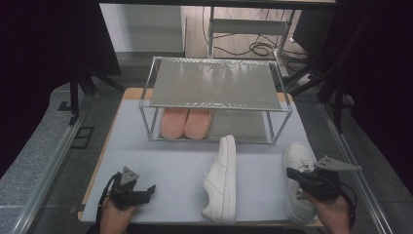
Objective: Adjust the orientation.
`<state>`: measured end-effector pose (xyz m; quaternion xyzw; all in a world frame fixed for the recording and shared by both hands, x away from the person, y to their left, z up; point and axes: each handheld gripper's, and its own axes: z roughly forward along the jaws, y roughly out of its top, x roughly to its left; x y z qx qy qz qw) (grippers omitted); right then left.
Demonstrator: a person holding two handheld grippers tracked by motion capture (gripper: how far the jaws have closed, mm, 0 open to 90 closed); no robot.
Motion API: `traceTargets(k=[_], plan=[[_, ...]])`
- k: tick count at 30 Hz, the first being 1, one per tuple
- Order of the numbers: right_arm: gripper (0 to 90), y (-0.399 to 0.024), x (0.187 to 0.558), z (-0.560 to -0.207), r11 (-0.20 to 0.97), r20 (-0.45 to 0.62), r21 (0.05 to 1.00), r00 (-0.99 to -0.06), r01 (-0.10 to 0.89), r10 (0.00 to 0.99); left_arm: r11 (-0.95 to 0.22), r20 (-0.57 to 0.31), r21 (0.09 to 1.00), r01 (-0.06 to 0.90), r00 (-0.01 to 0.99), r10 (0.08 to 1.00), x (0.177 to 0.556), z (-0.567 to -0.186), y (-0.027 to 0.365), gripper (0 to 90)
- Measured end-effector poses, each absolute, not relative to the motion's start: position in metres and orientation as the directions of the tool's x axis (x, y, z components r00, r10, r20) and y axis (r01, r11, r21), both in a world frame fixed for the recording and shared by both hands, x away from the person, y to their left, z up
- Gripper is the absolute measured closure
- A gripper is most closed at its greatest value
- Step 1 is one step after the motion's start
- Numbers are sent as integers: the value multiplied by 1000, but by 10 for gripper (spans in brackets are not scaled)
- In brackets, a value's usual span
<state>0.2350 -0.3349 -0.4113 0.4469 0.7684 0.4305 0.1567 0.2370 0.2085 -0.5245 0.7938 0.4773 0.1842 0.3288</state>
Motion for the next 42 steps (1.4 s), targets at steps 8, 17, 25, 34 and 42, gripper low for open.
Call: traceTargets(k=[8, 17, 25, 34, 42], plan=[[900, -307, 242, -416, 264, 148, 797, -600, 543, 786, -329, -21, 698, 637, 477, 879, 237, -524, 208, 135], [900, -279, 246, -422, 296, 150, 791, -639, 536, 754, -328, -21, 698, 637, 477, 879, 237, -524, 209, 135], [900, -257, 249, -426, 324, 155, 783, -671, 531, 725, -328, -21, 698, 637, 476, 879, 237, -524, 208, 135], [900, -231, 251, -430, 357, 146, 782, -707, 511, 691, -329, -21, 698, 636, 477, 879, 237, -524, 208, 135], [900, -211, 253, -433, 383, 143, 782, -739, 492, 658, -328, -21, 698, 637, 476, 879, 237, -524, 208, 135]])
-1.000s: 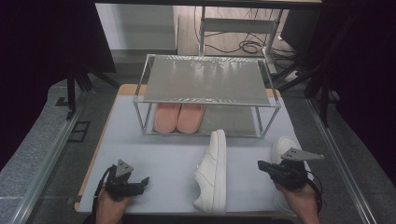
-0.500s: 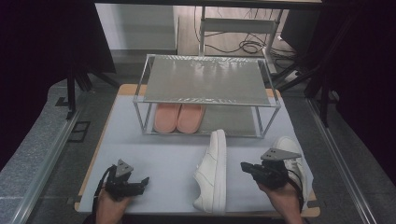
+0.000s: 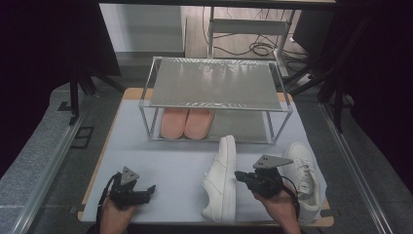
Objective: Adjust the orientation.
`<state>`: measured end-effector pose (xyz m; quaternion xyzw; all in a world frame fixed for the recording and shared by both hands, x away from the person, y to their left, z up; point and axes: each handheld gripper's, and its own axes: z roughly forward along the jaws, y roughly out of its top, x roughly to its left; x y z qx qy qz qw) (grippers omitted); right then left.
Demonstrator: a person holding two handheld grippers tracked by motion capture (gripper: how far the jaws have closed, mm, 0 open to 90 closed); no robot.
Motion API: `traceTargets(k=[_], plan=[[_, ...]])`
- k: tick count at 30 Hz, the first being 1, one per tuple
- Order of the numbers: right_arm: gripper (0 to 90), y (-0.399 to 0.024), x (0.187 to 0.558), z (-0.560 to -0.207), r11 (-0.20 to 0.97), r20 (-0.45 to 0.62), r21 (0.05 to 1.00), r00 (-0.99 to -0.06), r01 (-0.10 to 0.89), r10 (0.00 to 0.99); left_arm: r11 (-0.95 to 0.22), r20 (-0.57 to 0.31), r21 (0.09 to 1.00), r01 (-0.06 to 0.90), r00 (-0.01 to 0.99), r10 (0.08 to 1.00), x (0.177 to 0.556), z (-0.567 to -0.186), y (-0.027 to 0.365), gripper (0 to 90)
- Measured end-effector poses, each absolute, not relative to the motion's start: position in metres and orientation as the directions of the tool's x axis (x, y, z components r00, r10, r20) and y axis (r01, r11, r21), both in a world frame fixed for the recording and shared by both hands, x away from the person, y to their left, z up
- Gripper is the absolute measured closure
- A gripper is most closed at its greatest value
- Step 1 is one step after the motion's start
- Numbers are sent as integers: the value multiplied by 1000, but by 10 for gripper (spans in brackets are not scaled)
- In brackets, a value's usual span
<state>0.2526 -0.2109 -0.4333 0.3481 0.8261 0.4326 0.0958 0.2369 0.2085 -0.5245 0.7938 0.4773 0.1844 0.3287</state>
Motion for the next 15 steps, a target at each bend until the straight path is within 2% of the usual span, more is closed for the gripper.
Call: traceTargets(k=[15], plan=[[900, -197, 257, -439, 400, 143, 775, -752, 489, 643, -328, -21, 698, 636, 477, 879, 237, -524, 208, 135]])
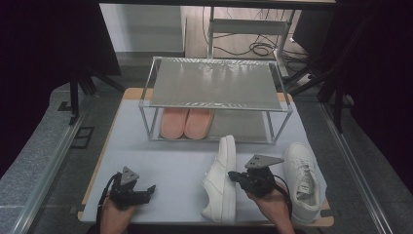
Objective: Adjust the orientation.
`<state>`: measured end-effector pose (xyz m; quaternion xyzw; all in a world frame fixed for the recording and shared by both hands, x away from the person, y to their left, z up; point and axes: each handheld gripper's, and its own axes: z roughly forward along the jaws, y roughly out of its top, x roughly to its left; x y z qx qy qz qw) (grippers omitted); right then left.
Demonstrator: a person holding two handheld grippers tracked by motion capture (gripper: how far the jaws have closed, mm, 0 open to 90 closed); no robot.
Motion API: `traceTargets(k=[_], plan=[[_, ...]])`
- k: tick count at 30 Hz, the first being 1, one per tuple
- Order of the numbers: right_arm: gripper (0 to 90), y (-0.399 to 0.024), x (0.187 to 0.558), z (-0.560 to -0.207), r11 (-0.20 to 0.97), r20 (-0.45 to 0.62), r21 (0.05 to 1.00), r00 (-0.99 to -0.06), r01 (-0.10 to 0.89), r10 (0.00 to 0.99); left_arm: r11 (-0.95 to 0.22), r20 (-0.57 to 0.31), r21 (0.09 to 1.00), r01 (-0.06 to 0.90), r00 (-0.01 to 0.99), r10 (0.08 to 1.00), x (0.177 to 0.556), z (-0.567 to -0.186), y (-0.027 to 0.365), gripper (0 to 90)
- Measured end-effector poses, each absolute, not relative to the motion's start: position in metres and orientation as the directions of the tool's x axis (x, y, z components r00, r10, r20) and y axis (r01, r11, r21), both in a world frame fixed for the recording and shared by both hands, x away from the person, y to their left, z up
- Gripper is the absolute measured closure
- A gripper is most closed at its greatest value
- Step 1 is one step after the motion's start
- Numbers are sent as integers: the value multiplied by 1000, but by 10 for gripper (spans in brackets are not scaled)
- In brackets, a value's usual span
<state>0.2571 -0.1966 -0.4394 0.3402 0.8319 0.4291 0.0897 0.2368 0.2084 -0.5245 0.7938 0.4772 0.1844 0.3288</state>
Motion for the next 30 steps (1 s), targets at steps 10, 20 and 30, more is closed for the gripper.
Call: traceTargets(k=[10, 20, 30], plan=[[900, -211, 249, -438, 391, 139, 764, -723, 513, 677, -329, -20, 698, 636, 477, 879, 237, -524, 208, 135], [900, -227, 240, -436, 382, 105, 751, -668, 539, 736, -329, -20, 698, 636, 477, 879, 237, -524, 208, 135], [900, -244, 232, -441, 362, 81, 722, -591, 590, 803, -330, -20, 698, 636, 477, 879, 237, -524, 208, 135]])
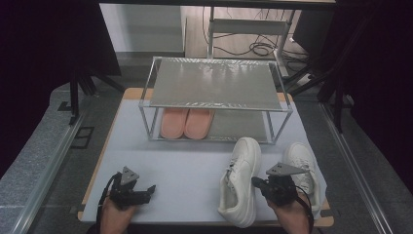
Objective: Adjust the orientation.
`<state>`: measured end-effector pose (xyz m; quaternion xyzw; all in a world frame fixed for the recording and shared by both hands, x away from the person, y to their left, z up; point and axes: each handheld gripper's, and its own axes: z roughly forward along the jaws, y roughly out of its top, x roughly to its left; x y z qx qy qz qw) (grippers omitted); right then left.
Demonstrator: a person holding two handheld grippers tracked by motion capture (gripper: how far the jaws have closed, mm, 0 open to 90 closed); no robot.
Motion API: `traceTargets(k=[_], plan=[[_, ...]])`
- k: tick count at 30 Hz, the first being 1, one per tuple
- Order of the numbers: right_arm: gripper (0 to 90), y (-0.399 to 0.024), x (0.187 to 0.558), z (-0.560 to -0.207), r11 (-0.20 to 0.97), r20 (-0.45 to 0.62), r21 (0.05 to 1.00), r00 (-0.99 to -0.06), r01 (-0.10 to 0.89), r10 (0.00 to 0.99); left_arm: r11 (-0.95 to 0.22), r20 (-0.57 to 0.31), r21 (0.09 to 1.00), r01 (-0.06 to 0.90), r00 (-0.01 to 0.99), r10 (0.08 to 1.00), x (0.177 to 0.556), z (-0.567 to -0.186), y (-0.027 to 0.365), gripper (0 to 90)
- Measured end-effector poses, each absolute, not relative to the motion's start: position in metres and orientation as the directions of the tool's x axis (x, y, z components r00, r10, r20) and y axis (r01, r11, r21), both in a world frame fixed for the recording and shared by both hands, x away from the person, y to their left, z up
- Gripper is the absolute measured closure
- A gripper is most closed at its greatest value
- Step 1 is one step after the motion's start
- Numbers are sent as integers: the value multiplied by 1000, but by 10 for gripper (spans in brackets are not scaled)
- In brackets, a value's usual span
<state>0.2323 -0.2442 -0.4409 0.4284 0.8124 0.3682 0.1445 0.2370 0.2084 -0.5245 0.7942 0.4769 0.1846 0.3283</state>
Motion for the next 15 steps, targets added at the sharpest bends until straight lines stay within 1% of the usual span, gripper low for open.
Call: traceTargets(k=[15], plan=[[900, -250, 229, -449, 351, 26, 664, -490, 660, 872, -330, -19, 697, 636, 477, 879, 237, -524, 208, 134]])
